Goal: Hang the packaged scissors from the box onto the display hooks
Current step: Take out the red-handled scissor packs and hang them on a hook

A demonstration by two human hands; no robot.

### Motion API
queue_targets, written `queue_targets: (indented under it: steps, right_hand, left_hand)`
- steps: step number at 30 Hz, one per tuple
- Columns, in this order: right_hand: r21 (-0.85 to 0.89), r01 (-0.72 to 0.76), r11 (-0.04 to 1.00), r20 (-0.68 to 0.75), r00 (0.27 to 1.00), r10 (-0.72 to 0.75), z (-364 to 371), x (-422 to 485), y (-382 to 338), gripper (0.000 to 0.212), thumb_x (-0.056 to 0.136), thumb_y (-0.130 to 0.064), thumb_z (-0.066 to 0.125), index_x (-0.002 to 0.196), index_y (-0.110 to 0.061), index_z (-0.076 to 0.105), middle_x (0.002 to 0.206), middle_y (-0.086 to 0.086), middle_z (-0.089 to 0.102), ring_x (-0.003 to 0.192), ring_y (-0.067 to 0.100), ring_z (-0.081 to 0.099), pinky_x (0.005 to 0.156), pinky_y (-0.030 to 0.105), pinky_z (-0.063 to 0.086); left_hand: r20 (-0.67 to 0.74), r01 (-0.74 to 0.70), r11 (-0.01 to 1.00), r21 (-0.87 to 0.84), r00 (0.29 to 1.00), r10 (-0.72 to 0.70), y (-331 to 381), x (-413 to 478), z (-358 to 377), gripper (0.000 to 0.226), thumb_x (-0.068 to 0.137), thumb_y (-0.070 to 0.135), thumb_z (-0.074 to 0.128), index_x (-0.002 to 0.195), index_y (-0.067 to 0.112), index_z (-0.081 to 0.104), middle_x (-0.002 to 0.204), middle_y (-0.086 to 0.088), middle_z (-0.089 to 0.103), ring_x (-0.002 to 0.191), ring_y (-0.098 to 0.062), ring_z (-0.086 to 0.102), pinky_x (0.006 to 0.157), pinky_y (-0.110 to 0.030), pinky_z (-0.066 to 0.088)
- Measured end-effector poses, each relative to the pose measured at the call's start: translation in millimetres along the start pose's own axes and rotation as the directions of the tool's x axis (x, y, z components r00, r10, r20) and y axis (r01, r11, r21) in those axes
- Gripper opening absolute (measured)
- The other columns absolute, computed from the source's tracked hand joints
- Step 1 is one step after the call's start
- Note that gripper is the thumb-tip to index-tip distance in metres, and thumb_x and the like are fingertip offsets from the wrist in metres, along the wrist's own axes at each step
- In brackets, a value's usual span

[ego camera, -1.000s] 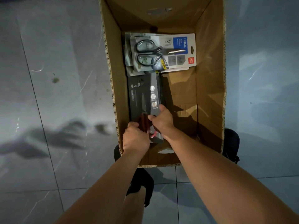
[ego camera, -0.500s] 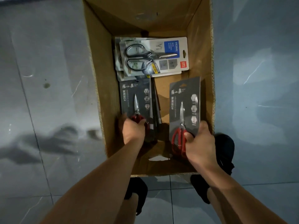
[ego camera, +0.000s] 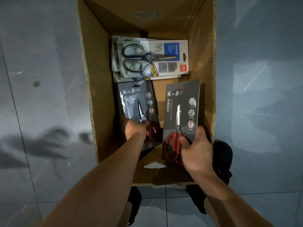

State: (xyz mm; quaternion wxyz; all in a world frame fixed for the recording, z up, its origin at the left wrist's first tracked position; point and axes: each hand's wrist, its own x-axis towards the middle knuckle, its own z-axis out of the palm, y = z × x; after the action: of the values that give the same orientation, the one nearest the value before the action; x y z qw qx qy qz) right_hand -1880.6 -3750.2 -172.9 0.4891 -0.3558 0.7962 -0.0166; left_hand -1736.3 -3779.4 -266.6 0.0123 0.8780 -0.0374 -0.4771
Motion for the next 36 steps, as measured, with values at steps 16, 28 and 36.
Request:
queue_targets:
  steps: [16, 28, 36]
  right_hand:
    - [0.265, 0.098, 0.959, -0.079, 0.994, -0.08, -130, -132, -92, 0.007, 0.093, -0.017, 0.059, 0.087, -0.015, 0.061, 0.075, -0.005, 0.066, 0.065, 0.006, 0.06, 0.059, 0.023, 0.047]
    - [0.601, 0.283, 0.747, -0.248, 0.955, -0.162, -353, -386, -215, 0.021, 0.084, -0.031, 0.064, 0.096, -0.014, 0.067, 0.091, 0.007, 0.075, 0.086, 0.026, 0.072, 0.084, 0.048, 0.057]
    - [0.665, 0.466, 0.584, -0.373, 0.884, -0.28, -476, -484, -209, 0.023, 0.093, 0.003, 0.051, 0.096, -0.012, 0.068, 0.091, 0.015, 0.074, 0.081, 0.028, 0.07, 0.072, 0.039, 0.059]
  left_hand:
    - [-0.037, -0.472, 0.853, -0.222, 0.878, 0.477, 2, -193, -157, 0.018, 0.095, 0.012, 0.056, 0.079, 0.006, 0.05, 0.067, 0.0, 0.052, 0.063, -0.012, 0.056, 0.049, -0.02, 0.041]
    - [0.101, -0.735, 0.609, -0.298, 0.61, 0.786, 90, -478, -369, 0.013, 0.095, 0.011, 0.056, 0.09, 0.023, 0.06, 0.095, -0.012, 0.07, 0.095, -0.035, 0.067, 0.087, -0.053, 0.054]
    - [0.101, -0.835, 0.409, -0.367, 0.402, 0.91, 97, -630, -406, 0.027, 0.095, 0.006, 0.058, 0.12, 0.014, 0.06, 0.113, -0.004, 0.071, 0.109, -0.026, 0.064, 0.104, -0.05, 0.044]
